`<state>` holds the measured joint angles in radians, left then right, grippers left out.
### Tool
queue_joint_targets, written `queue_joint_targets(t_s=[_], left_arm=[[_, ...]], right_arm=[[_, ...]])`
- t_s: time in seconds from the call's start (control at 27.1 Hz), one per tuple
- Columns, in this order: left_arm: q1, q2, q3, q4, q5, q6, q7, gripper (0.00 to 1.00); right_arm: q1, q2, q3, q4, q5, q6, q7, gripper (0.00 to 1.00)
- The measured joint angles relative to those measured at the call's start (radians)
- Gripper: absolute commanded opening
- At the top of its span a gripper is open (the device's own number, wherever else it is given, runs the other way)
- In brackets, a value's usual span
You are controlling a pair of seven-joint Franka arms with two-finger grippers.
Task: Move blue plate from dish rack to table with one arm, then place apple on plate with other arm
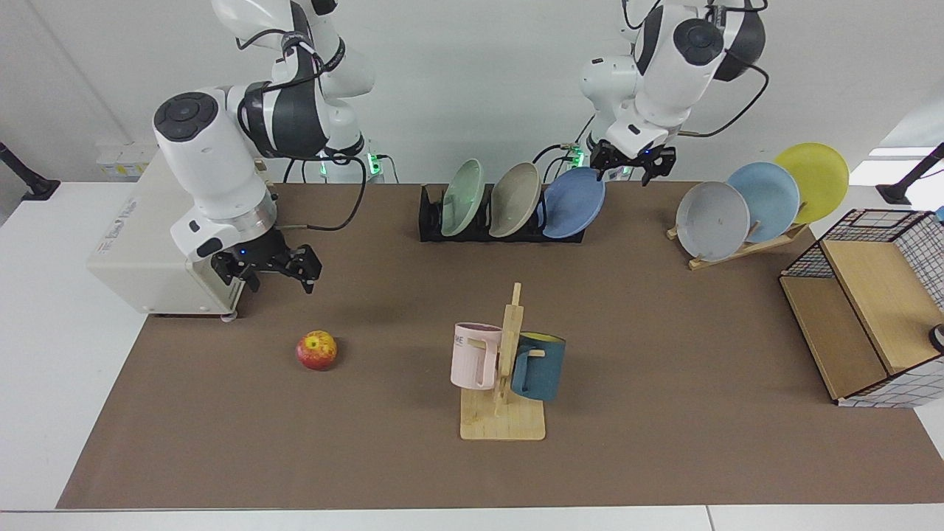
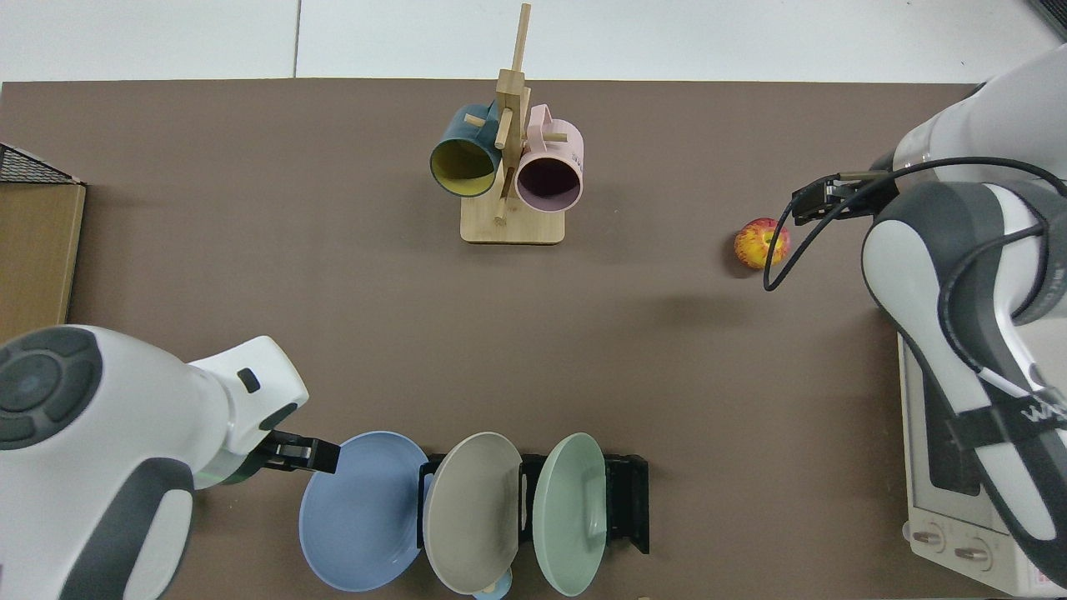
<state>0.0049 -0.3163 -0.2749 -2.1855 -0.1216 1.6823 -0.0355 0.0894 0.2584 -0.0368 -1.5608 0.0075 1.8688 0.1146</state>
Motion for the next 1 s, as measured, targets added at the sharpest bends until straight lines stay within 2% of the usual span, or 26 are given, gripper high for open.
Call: queue_joint_targets(t_s=[0.18,0.41,0.7,1.0], left_arm=[[0.0,-0.018,-0.031,-0.154,-0.019,0.104,0.0,0.99],[0.0,-0.04,-0.072,-0.256,-0.038,0.135,0.0,0.99],[0.0,-0.072,-0.098,-0.292,-0.077,0.133,-0.002,0.99],[-0.001,-0.081,-0.116,-0.295,-0.101,0.133,-0.005,0.98]], right_arm=[[0.004,0.05,0.001,0.004,0.0,0.053,0.0,1.0],[0.014,0.103,0.001,0.004,0.0,0.145,0.0,1.0],[0.015,0.136,0.0,0.0,0.001,0.17,0.0,1.0],[0.014,0.176,0.0,-0.051,0.002,0.242,0.003,1.0]])
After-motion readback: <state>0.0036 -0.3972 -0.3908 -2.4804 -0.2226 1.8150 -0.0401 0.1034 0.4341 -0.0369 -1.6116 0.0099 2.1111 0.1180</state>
